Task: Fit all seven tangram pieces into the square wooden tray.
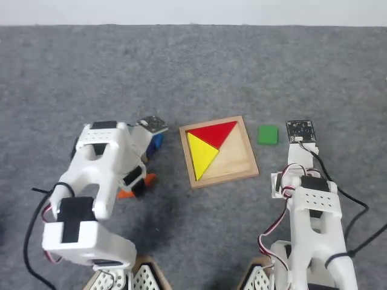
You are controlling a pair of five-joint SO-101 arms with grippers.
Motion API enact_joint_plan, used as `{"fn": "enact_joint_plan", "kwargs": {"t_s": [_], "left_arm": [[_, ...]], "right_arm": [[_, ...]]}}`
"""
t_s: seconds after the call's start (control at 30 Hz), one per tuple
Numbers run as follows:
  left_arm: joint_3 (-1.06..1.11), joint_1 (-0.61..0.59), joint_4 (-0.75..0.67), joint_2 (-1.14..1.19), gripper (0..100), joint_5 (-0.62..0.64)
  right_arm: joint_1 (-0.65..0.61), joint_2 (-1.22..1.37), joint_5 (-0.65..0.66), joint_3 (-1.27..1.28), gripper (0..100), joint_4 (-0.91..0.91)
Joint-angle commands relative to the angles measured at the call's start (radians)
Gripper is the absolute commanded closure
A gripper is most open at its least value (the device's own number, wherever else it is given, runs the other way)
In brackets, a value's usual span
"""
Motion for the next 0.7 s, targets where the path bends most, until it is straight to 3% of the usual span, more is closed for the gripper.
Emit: {"fn": "enact_joint_plan", "kwargs": {"t_s": [0.0,0.37,0.67], "left_arm": [[-0.064,-0.009,0.02,-0.057,84,-0.015],[-0.154,-0.014,0.074,-0.091,83,0.101],[0.09,-0.018,0.017,-0.419,83,0.103]], "right_arm": [[-0.012,-0.03,0.009,-0.008,88.9,-0.019],[-0.012,-0.03,0.009,-0.008,88.9,-0.019],[-0.012,-0.03,0.009,-0.008,89.0,-0.019]]}}
